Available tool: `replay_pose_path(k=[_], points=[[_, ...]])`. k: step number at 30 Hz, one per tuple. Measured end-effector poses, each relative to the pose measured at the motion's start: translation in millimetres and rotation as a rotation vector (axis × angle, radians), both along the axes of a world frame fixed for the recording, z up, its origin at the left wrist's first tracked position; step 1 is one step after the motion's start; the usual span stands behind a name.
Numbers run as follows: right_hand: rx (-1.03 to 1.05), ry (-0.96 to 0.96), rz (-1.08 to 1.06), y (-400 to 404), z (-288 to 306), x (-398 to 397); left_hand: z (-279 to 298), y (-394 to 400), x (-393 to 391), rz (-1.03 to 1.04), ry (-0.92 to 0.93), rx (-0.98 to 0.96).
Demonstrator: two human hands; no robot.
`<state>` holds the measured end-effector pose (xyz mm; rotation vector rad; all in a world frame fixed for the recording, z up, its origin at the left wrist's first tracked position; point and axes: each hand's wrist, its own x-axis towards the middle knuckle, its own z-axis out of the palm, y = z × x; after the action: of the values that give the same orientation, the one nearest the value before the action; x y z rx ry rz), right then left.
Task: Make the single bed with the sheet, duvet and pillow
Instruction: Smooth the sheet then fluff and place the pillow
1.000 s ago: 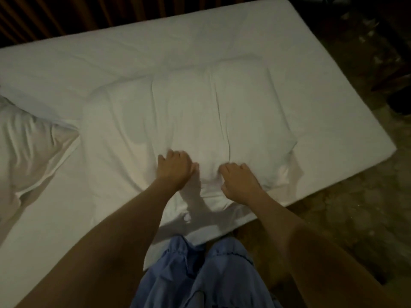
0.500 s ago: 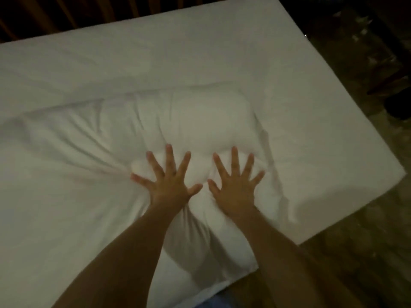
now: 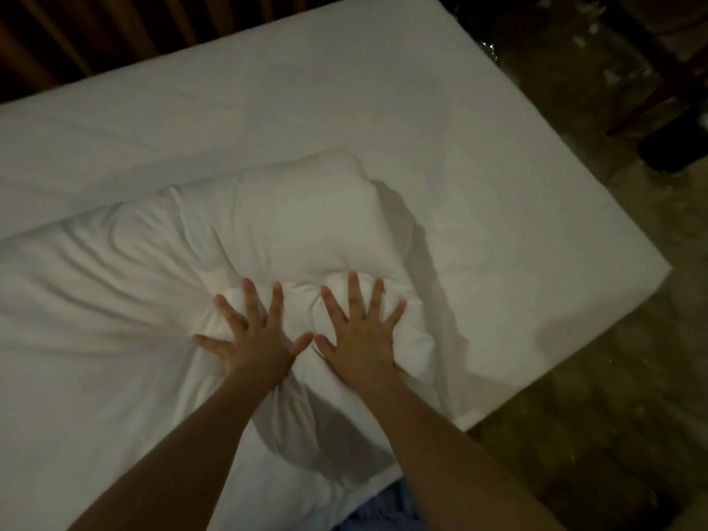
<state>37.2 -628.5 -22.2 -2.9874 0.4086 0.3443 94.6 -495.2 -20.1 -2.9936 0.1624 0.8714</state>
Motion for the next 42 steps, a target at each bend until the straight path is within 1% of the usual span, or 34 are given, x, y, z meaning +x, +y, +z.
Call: replay_pose_path(k=[1, 2, 4, 6, 7, 8, 10, 12, 13, 16, 17, 18, 21, 24, 25, 27, 29, 30, 31, 33, 35, 37, 38, 40, 41, 42], points=[[0.005, 0.014, -0.015, -2.0, 9.4, -5.2, 8.0, -5.8, -7.1, 0.025, 0.009, -0.022], [0.025, 0.034, -0.076, -5.8, 18.9, -12.2, 15.6, -11.7, -14.9, 0.047, 0.015, -0.046], [0.088, 0.033, -0.252, -18.0, 32.2, -34.9, 24.0, -23.1, -30.4, 0.043, 0.025, -0.078], [0.219, 0.038, -0.41, -30.7, 33.3, -65.9, 28.3, -33.5, -42.8, -0.004, 0.03, -0.111], [0.343, 0.091, -0.471, -33.2, 32.8, -79.8, 30.4, -38.9, -48.6, -0.027, 0.032, -0.119], [0.422, 0.126, -0.506, -32.3, 34.4, -89.2, 32.4, -44.8, -54.9, -0.05, 0.041, -0.118], [0.419, 0.127, -0.486, -26.4, 37.7, -93.4, 34.6, -54.8, -67.7, -0.085, 0.058, -0.105], [0.435, 0.063, -0.463, -25.5, 37.4, -91.2, 37.5, -59.5, -76.4, -0.138, 0.058, -0.096], [0.478, 0.024, -0.444, -27.4, 37.2, -92.6, 39.2, -59.2, -78.4, -0.169, 0.054, -0.096], [0.793, -0.051, -0.426, -37.4, 40.5, -108.4, 43.1, -52.4, -79.7, -0.261, 0.025, -0.095], [0.873, -0.046, -0.42, -40.2, 43.5, -113.9, 45.7, -51.9, -79.7, -0.294, 0.016, -0.091], [0.91, -0.033, -0.411, -42.3, 44.9, -118.2, 48.2, -53.3, -79.2, -0.33, 0.004, -0.088], [0.891, -0.007, -0.379, -43.5, 46.4, -117.0, 55.9, -67.5, -73.7, -0.459, -0.017, -0.065], [0.888, 0.014, -0.436, -42.8, 42.3, -113.9, 61.6, -77.9, -70.7, -0.608, -0.011, -0.013], [0.901, 0.029, -0.474, -42.9, 42.0, -116.2, 62.5, -80.1, -68.7, -0.692, -0.022, 0.012], [0.933, 0.07, -0.541, -46.0, 41.3, -121.8, 69.1, -89.2, -59.3, -0.938, -0.059, 0.084], [0.954, 0.073, -0.536, -51.3, 38.4, -129.2, 81.6, -107.6, -48.5, -1.209, -0.042, 0.167], [0.963, 0.078, -0.513, -53.7, 36.4, -133.0, 86.5, -119.4, -45.4, -1.303, -0.012, 0.206], [0.97, 0.09, -0.481, -55.7, 36.7, -135.2, 90.0, -130.4, -45.8, -1.347, 0.027, 0.243], [0.952, 0.196, -0.378, -63.0, 38.3, -139.0, 90.6, -146.6, -58.1, -1.32, 0.106, 0.307], [0.919, 0.37, -0.287, -72.6, 38.3, -141.1, 82.6, -154.7, -80.0, -1.271, 0.122, 0.378], [0.924, 0.542, -0.337, -84.1, 32.3, -142.3, 77.7, -160.0, -96.5, -1.271, 0.059, 0.463], [0.863, 0.568, -0.349, -87.3, 27.5, -145.0, 76.7, -163.8, -100.2, -1.289, 0.031, 0.479], [0.714, 0.534, -0.254, -87.3, 22.7, -149.8, 76.0, -169.9, -99.1, -1.284, 0.048, 0.394], [0.696, 0.482, -0.228, -86.5, 17.8, -152.8, 77.1, -171.5, -97.5, -1.246, 0.101, 0.328], [0.721, 0.442, -0.23, -84.4, 15.7, -155.1, 78.6, -170.8, -95.0, -1.228, 0.146, 0.282]])
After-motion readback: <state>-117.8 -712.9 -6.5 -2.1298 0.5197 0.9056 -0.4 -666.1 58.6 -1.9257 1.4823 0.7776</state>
